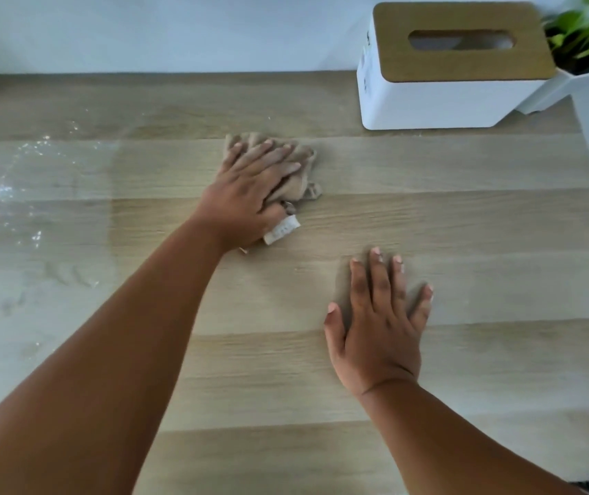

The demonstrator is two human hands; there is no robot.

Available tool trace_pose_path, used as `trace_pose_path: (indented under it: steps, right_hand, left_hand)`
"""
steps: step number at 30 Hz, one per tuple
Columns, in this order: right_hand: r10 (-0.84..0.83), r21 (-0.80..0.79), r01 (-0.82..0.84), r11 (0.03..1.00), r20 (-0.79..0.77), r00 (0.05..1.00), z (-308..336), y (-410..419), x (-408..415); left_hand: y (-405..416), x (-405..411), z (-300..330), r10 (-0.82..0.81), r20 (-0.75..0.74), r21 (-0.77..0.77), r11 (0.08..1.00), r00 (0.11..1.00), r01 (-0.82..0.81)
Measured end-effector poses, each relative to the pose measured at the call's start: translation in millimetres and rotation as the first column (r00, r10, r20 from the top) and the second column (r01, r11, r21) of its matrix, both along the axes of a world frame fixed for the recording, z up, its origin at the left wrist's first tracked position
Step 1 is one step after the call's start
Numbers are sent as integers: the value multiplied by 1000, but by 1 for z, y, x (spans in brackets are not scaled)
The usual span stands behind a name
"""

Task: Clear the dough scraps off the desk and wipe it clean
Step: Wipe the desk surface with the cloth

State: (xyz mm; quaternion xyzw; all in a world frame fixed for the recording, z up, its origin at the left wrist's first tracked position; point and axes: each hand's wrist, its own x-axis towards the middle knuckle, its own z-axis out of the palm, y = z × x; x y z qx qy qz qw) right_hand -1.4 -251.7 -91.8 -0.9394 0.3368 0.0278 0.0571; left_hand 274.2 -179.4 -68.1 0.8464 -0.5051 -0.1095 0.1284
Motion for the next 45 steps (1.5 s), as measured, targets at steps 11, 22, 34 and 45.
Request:
trace_pose_path:
  steps: [11, 22, 34, 45]
  right_hand:
    - [2, -20, -2, 1000, 28, 1000, 0, 1, -1]
    - [-3, -27, 4, 1000, 33, 999, -1, 1, -1]
    - [0, -56, 4, 998, 70, 998, -4, 1, -1]
    - [-16, -18, 17, 1000, 61, 998, -1, 2, 1]
  left_hand:
    - [-80, 73, -5, 375, 84, 252, 889, 923, -384]
    - [90, -86, 2, 286, -25, -6, 958, 958, -287]
    - [93, -37, -5, 677, 30, 175, 721, 735, -671]
    - [99, -128, -6, 162, 104, 20, 986, 981, -165]
